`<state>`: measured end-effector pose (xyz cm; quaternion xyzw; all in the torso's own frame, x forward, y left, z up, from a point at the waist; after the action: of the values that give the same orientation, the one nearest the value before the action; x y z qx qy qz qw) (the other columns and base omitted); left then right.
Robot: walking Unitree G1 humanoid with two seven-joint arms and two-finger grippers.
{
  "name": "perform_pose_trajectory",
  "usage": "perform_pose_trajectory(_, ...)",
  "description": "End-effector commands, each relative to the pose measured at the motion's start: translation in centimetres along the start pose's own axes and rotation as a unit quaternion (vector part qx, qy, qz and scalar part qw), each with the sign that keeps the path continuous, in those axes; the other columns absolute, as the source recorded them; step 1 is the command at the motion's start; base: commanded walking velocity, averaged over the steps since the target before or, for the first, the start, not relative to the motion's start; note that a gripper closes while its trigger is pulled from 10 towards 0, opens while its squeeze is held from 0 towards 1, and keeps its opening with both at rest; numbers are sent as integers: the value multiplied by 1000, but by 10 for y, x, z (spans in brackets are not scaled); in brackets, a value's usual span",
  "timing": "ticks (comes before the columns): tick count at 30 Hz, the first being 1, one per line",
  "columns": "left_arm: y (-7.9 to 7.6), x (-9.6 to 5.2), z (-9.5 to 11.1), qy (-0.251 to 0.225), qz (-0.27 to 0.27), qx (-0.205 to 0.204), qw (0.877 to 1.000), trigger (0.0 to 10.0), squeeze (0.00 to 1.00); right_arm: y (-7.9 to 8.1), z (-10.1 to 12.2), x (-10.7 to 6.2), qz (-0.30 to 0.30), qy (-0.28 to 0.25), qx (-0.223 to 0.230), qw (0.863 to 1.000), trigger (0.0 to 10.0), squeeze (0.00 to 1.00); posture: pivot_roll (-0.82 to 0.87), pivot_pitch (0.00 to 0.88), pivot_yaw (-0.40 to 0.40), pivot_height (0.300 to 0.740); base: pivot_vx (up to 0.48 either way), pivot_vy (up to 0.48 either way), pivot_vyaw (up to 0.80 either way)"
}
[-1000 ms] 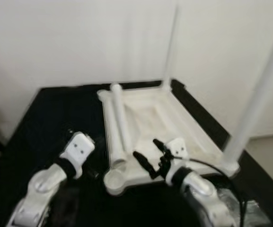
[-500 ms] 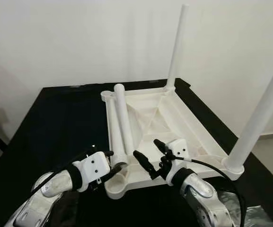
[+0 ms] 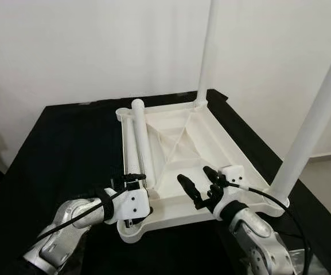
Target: Building children table
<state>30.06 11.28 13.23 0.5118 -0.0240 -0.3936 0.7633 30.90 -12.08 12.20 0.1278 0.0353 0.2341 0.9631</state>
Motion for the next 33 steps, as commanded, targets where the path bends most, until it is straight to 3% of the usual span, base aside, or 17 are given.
perform_pose_trajectory(1,-2,-1,-11,28,-12,28,999,10000,1000,3,-5,1,4,9,11,1000,10000,0,-30,0,23,740,0,0,0)
perform_pose_trajectory(15,26,0,-35,106,36,97,989,10000,1000,5,-3,2,5,8,21,1000,10000,0,-26,0,28,740,0,0,0)
perform_pose_trajectory(16,27,0,-37,113,37,101,988,10000,678,6,-3,2,6,7,23,1000,10000,0,-28,0,31,740,0,0,0)
perform_pose_trajectory(17,29,0,-38,118,38,108,986,10000,678,6,-2,2,6,7,23,1000,10000,0,-26,0,30,740,0,0,0)
perform_pose_trajectory(18,32,0,-39,122,47,109,985,10000,0,6,-2,2,6,6,24,1000,10000,0,-26,0,31,740,0,0,0)
perform_pose_trajectory(26,28,5,-45,148,46,112,982,10000,0,5,2,3,6,4,24,1000,10000,0,-25,0,26,740,0,0,0)
perform_pose_trajectory(33,34,12,-48,180,82,79,977,10000,0,5,3,3,6,5,24,1000,10000,0,-25,0,22,740,0,0,0)
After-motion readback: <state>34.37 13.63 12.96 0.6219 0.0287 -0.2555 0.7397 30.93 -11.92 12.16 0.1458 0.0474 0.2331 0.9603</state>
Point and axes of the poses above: a point about 5 cm out from each wrist's last joint towards the gripper, its own x axis pointing out of the wrist towards the gripper, its own z axis along the axis of the wrist's last joint, y = z × x, the point moved 3 cm from there along x, pointing out of the wrist towards the gripper, and after that the axes turned 5 degrees about x, right-handed, at the moved point
